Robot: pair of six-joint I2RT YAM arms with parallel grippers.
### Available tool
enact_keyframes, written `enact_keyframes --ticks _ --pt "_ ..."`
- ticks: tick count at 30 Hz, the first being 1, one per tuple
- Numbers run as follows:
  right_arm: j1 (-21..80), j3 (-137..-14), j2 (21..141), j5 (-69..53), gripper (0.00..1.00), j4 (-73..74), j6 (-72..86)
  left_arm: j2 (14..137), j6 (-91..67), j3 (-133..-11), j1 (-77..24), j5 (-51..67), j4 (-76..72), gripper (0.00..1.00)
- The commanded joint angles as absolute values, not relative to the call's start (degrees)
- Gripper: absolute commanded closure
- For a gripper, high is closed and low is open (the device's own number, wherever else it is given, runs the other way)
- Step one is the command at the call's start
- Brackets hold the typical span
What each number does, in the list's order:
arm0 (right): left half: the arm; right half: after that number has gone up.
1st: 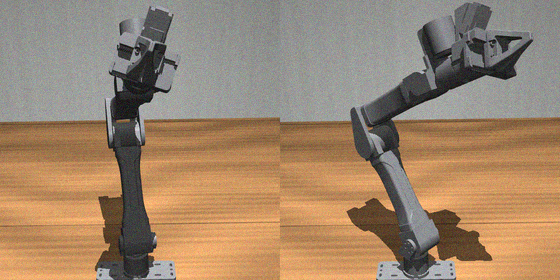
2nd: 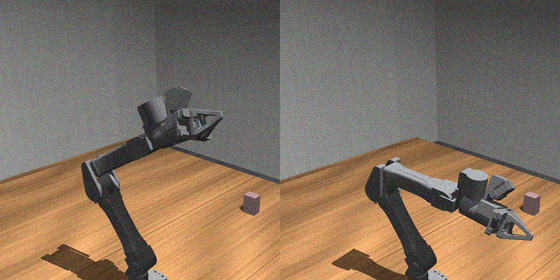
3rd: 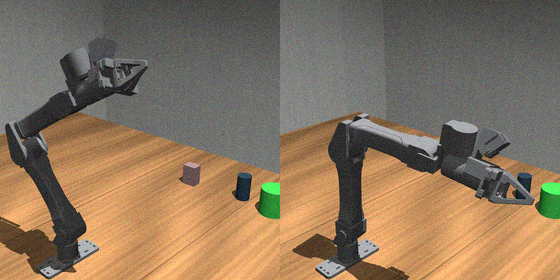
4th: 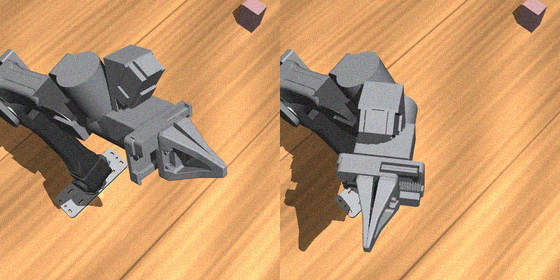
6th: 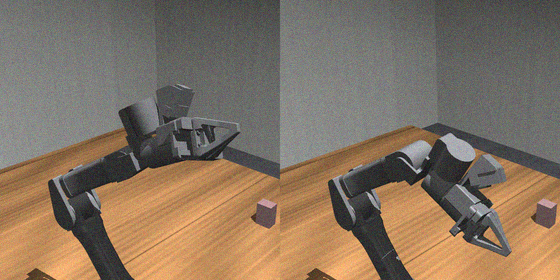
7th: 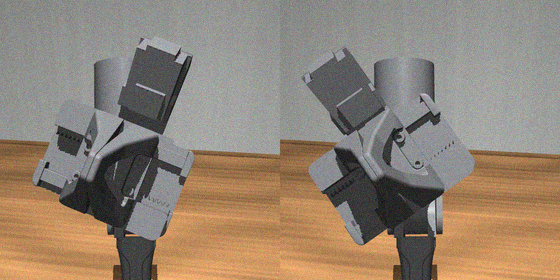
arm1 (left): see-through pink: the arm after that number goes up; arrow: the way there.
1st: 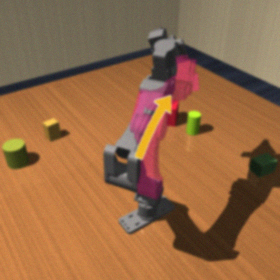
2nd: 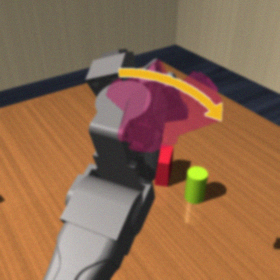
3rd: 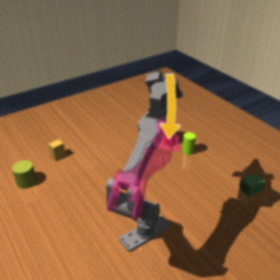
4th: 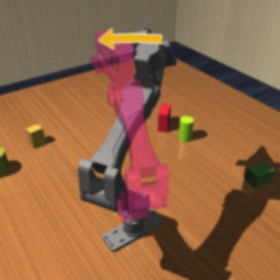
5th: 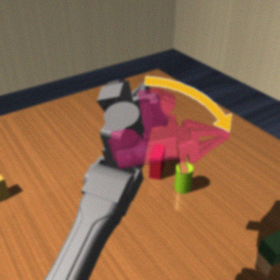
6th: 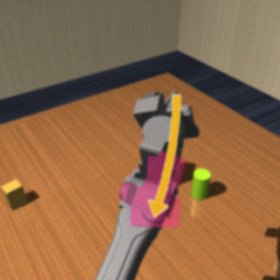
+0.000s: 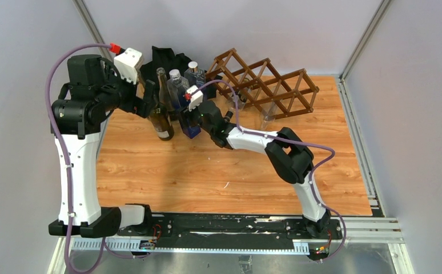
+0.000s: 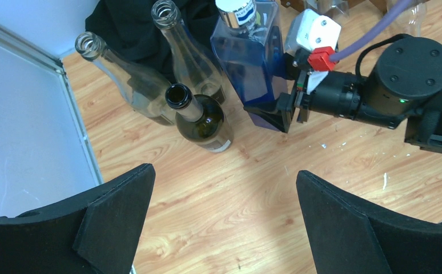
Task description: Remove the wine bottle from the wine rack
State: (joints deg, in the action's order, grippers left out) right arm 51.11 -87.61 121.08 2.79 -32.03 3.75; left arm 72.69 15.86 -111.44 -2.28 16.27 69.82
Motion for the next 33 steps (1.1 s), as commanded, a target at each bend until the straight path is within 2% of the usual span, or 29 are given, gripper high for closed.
enact_keyframes --ticks 1,20,21,23,24,25,26,33 --pt "49.94 -92.64 121.55 4.96 1.0 -47.51 5.09 71.67 16.43 -110.56 -1.74 17.69 68.68 0.0" --pt "49.57 -90.69 128.23 4.31 0.99 -53.81 5.18 71.31 18.03 -108.67 -1.71 19.22 68.29 0.0" --pt "49.6 -90.13 128.11 4.04 0.93 -53.91 5.54 71.22 18.05 -108.61 -1.75 19.39 68.28 0.0" --pt "49.64 -88.63 127.55 3.62 0.72 -54.43 5.79 70.98 18.09 -108.62 -1.76 19.49 68.29 0.0" --pt "49.64 -87.8 127.14 3.75 0.57 -54.81 5.88 70.9 18.11 -108.63 -1.75 19.39 68.31 0.0" --pt "49.73 -86.86 126.65 3.78 0.32 -55.07 5.89 70.78 18.18 -108.56 -1.75 19.42 68.29 0.0" --pt "49.74 -86.08 126.05 3.89 0.16 -54.99 5.73 70.74 18.14 -108.43 -1.76 19.49 68.29 0.0" --pt "50.07 -81.55 121.53 4.03 0.1 -52.94 4.6 69.56 18.25 -107.67 -1.75 20.33 68.32 0.0"
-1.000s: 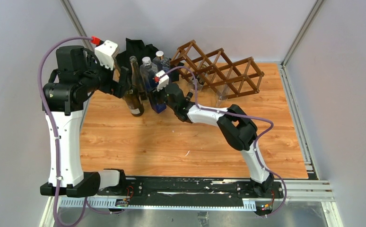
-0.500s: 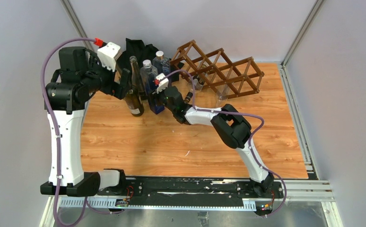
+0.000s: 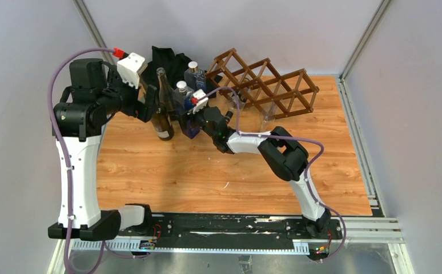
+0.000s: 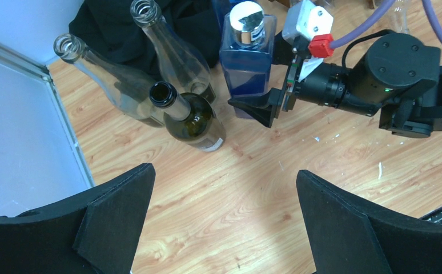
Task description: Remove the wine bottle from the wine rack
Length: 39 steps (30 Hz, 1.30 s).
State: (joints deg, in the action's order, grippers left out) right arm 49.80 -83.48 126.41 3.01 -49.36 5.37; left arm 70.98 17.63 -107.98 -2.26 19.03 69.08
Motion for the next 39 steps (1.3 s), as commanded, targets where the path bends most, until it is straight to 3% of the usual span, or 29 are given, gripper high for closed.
enact_keyframes --ticks 1,13,22,28,39 --pt "50.18 -81.1 120.49 3.89 0.09 -52.3 4.35 69.45 18.15 -107.73 -1.76 20.46 68.34 0.0" --pt "50.96 -70.81 105.69 1.43 0.06 -37.44 6.91 69.56 17.89 -106.98 -1.76 21.17 67.76 0.0" --pt "47.77 -71.18 89.77 9.65 0.03 -0.09 18.53 71.34 17.1 -106.28 -1.76 21.05 66.98 0.0" --pt "34.12 -74.88 93.09 -7.18 0.02 11.71 33.58 70.69 16.1 -105.23 -1.78 21.97 65.92 0.0" --pt "33.26 -80.62 101.98 7.27 0.02 13.27 45.06 69.03 16.95 -104.08 -1.71 21.88 65.92 0.0"
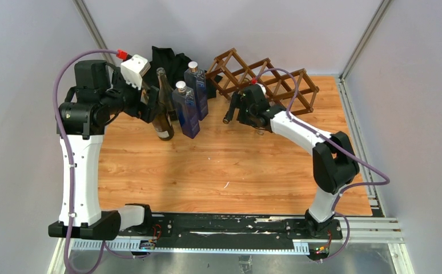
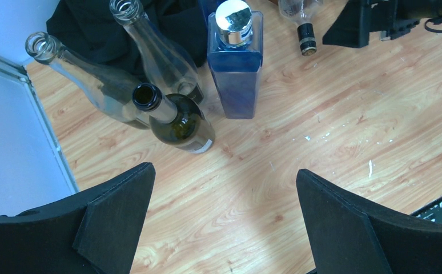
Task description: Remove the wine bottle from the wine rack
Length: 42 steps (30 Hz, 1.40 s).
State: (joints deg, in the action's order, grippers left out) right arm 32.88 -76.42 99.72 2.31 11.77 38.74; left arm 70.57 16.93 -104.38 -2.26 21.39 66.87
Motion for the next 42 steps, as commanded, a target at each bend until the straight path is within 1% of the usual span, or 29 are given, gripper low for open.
enact_keyframes --ticks 1,6,14,20,22,25,28,30,33,39,42 --pt "33.24 -81.35 102.98 8.27 0.02 13.35 45.92 68.99 17.04 -103.96 -1.75 21.86 65.96 0.0" --pt "33.24 -84.7 108.19 10.75 0.05 11.53 48.46 68.52 17.69 -103.46 -1.76 21.47 65.94 0.0" --pt "34.27 -89.38 115.6 11.3 0.13 11.83 52.63 68.33 17.9 -102.77 -1.75 21.81 65.92 0.0" --pt "34.28 -89.72 118.41 12.13 0.2 11.47 56.43 68.21 17.94 -102.57 -1.77 22.15 65.92 0.0" --pt "34.29 -89.46 119.1 12.32 0.24 11.41 57.45 68.08 18.05 -102.65 -1.76 22.06 65.92 0.0" --pt "34.15 -88.45 119.25 13.05 0.39 10.89 58.56 68.04 18.07 -102.74 -1.75 21.97 65.97 0.0" --pt "33.35 -86.8 117.88 13.79 0.5 9.96 58.74 67.99 18.08 -102.59 -1.76 22.13 65.96 0.0" --pt "32.54 -84.99 116.57 13.9 0.54 8.84 58.75 67.88 18.27 -102.49 -1.76 22.11 65.95 0.0" --pt "31.02 -82.38 114.44 14.17 0.58 7.57 58.27 68.07 18.05 -102.48 -1.76 22.19 65.92 0.0" --pt "28.41 -79.99 111.55 13.85 0.73 6.94 56.36 68.07 17.77 -102.49 -1.71 22.73 65.92 0.0" --pt "28.21 -79.6 110.94 13.32 0.75 6.71 55.06 68.12 17.8 -102.48 -1.75 22.76 65.92 0.0"
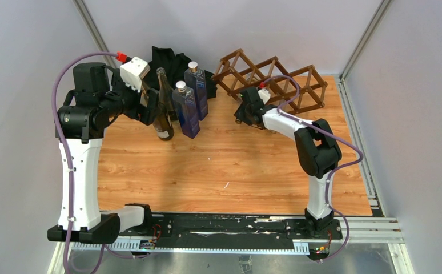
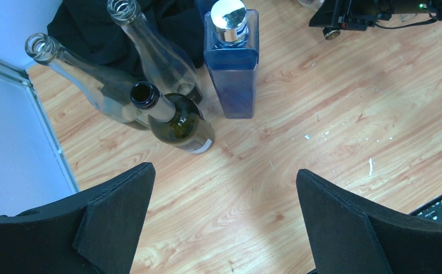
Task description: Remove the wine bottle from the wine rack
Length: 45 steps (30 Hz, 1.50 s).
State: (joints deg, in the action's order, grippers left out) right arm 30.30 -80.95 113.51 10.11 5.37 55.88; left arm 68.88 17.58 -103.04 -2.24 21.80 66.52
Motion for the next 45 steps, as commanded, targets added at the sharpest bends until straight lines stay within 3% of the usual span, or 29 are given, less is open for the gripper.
enact_keyframes --ticks 1,6,10,31,32,34,35,38,42,45 --pt "28.22 -79.43 110.93 12.97 0.75 6.71 54.88 68.14 17.78 -102.47 -1.76 22.76 65.92 0.0" --pt "28.21 -77.1 109.92 12.41 0.75 6.21 54.98 67.64 18.0 -102.07 -1.75 22.9 65.92 0.0" --pt "28.36 -75.22 109.27 9.41 1.0 4.34 55.65 67.38 18.41 -101.23 -1.76 23.02 66.01 0.0" --pt "29.91 -65.54 103.17 4.84 1.0 -2.56 56.12 68.55 19.58 -98.82 -1.76 25.83 65.92 0.0" --pt "29.88 -65.31 103.49 4.54 0.97 -2.93 55.87 68.64 19.56 -98.87 -1.78 25.84 65.93 0.0" --pt "29.69 -65.66 104.01 4.37 0.7 -2.42 55.89 68.65 19.52 -99.04 -1.76 25.77 65.91 0.0" --pt "29.56 -66.08 104.39 4.13 0.62 -2.3 55.85 68.63 19.57 -99.12 -1.8 25.75 65.92 0.0" --pt "29.2 -67.04 105.17 4.07 0.46 -1.83 55.64 68.34 19.86 -99.07 -1.74 25.59 65.89 0.0" --pt "28.83 -68.05 106.3 4.78 0.35 -0.99 55.43 68.2 19.98 -98.9 -1.75 25.4 65.94 0.0" --pt "28.8 -68.34 106.97 4.97 0.33 -1.08 55.83 67.9 19.9 -98.7 -1.78 25.52 65.92 0.0"
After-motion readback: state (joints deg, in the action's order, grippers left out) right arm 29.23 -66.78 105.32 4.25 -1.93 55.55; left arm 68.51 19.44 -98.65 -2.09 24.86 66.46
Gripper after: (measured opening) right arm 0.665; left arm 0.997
